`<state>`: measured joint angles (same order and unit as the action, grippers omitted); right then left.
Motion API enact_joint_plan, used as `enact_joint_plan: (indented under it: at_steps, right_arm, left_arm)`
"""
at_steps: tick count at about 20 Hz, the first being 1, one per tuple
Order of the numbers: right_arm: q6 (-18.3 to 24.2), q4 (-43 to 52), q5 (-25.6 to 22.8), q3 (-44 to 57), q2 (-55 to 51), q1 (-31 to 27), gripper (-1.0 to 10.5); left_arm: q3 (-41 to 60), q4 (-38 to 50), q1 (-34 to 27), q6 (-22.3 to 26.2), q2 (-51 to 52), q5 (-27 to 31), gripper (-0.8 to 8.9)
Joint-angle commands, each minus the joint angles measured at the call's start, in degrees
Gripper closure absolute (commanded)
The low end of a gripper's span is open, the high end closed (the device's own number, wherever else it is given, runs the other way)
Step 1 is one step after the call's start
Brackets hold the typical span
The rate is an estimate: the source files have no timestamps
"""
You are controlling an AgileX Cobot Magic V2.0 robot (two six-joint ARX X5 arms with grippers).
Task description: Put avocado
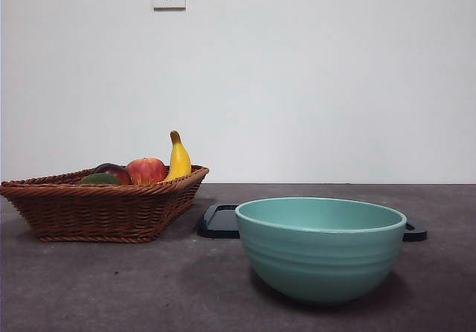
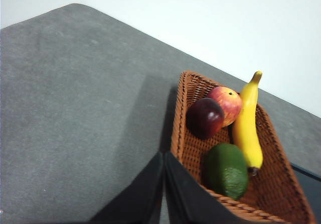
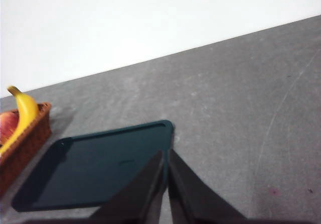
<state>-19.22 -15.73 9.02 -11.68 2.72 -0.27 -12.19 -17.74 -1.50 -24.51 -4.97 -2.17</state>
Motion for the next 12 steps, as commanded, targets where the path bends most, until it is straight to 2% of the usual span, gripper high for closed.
enact_joint_plan:
  at_steps: [1, 9, 12]
  right_arm:
    - [-0.81, -2.19, 0.72, -4.79, 2.29, 0.13, 9.4]
    - [6.45, -16.26, 9.97, -20.79, 14.93, 0.15, 9.4]
    - [9.46, -22.62, 14.12, -27.17, 20.61, 0.15, 9.4]
  left_arm:
    - [-5.44, -1.20, -0.09, 0.15, -3.04, -1.81, 8.04]
    - [-21.09, -13.73, -0.02, 9.42, -15.02, -12.15, 8.04]
    - [-26.10, -18.60, 0.02, 12.72, -19.67, -18.29, 8.04]
